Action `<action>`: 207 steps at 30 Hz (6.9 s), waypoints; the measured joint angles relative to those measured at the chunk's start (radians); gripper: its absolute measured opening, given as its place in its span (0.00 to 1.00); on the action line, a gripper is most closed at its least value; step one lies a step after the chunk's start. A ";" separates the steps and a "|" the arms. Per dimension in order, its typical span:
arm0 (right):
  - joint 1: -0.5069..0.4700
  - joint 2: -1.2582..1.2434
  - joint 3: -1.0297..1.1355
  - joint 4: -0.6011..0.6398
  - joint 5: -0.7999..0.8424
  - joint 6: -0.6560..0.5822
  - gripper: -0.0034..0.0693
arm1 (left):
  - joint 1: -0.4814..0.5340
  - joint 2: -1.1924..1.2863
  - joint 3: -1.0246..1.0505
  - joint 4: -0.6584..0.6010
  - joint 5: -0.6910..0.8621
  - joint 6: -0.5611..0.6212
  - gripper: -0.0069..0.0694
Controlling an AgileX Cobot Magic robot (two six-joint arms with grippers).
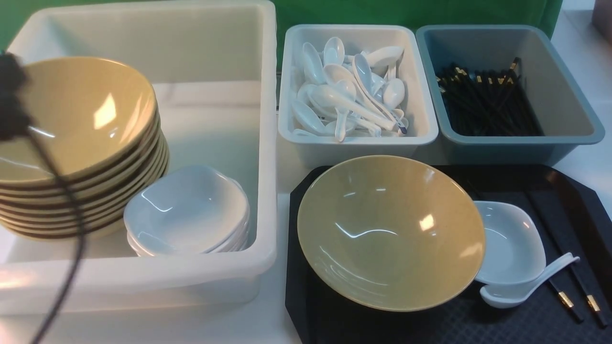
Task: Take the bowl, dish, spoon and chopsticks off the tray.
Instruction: Use the left arm to grab the yellow noodle bowl on the left, then use the left arm to put the noodle bowl into the large storage box on the left, then use the right arm to grab the plate
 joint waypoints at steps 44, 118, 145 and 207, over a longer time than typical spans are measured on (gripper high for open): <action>0.311 0.051 0.154 0.539 0.172 -0.770 0.09 | -0.342 1.183 -0.872 -0.008 0.575 0.254 0.71; 0.311 0.051 0.154 0.553 0.139 -0.782 0.12 | 0.289 0.646 -0.871 -0.403 0.644 0.495 0.10; 0.311 0.051 0.154 0.555 0.137 -0.779 0.15 | 0.715 0.558 -0.554 -0.235 0.430 0.314 0.58; 0.122 1.096 -0.438 0.483 0.257 -0.774 0.22 | -0.087 -0.455 0.514 -0.404 -0.027 0.638 0.08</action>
